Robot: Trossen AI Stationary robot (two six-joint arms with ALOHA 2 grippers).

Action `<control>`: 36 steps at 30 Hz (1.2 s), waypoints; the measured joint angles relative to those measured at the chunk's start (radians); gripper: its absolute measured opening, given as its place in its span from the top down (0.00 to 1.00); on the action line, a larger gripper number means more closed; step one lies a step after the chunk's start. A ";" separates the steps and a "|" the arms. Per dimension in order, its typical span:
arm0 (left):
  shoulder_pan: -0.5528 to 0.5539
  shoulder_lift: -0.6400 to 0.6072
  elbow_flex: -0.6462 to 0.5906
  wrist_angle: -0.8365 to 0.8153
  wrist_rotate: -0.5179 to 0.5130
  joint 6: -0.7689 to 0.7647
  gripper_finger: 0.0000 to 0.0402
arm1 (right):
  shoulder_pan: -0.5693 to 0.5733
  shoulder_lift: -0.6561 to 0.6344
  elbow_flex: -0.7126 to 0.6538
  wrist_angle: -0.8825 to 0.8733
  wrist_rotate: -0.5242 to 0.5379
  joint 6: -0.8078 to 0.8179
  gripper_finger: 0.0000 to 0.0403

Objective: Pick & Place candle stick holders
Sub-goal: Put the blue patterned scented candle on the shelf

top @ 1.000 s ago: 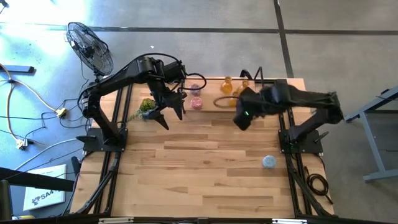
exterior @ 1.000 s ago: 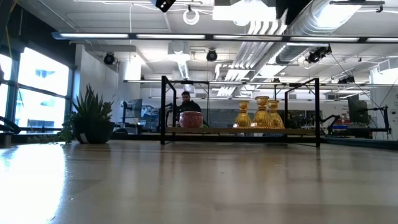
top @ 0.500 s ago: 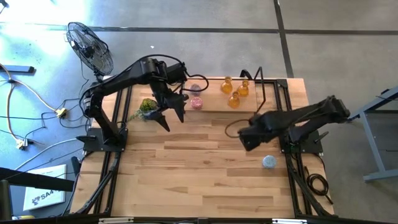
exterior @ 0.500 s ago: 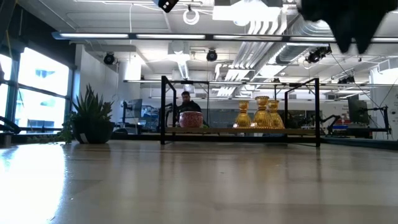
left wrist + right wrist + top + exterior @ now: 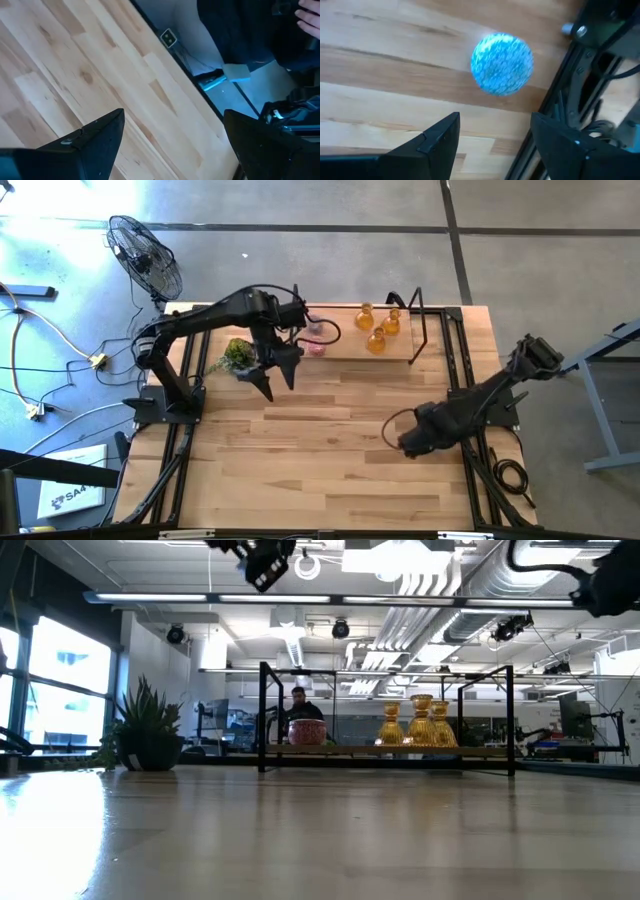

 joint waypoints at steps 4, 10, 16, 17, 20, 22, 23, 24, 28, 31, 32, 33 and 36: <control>0.000 0.000 -0.071 0.051 -0.001 0.020 0.17 | 0.056 0.000 -0.031 0.019 0.005 0.072 0.41; 0.000 0.000 -0.088 0.074 0.005 0.025 0.17 | 0.073 0.000 -0.106 0.055 0.016 0.074 0.41; 0.000 0.000 -0.088 0.100 0.001 0.025 0.17 | 0.073 0.000 -0.182 0.115 0.050 0.048 0.41; 0.000 0.000 -0.088 0.102 -0.001 0.025 0.17 | 0.073 0.000 -0.188 0.120 0.052 0.046 0.41; 0.000 0.000 -0.088 0.114 -0.027 0.025 0.17 | 0.073 0.000 -0.194 0.138 0.063 0.035 0.41; 0.000 0.000 -0.088 0.121 -0.037 0.025 0.17 | 0.073 0.000 -0.188 0.140 0.067 0.031 0.41; 0.000 0.000 -0.088 0.122 -0.037 0.025 0.17 | 0.073 0.000 -0.183 0.139 0.067 0.027 0.41; 0.000 0.000 -0.088 0.121 -0.037 0.025 0.17 | 0.073 0.000 -0.175 0.138 0.068 0.022 0.41; 0.000 0.000 -0.088 0.120 -0.036 0.017 0.17 | 0.073 0.000 -0.136 0.124 0.098 -0.015 0.41; 0.000 0.000 -0.088 0.119 -0.037 -0.009 0.17 | 0.073 0.000 -0.100 0.125 0.137 -0.045 0.41; 0.000 0.000 -0.088 0.119 -0.040 -0.022 0.17 | 0.073 0.000 -0.089 0.126 0.147 -0.058 0.41; 0.000 0.000 -0.088 0.120 -0.046 -0.038 0.17 | 0.073 0.000 -0.076 0.126 0.157 -0.064 0.41; 0.000 0.000 -0.088 0.120 -0.081 -0.086 0.17 | 0.073 0.000 -0.041 0.113 0.180 -0.082 0.41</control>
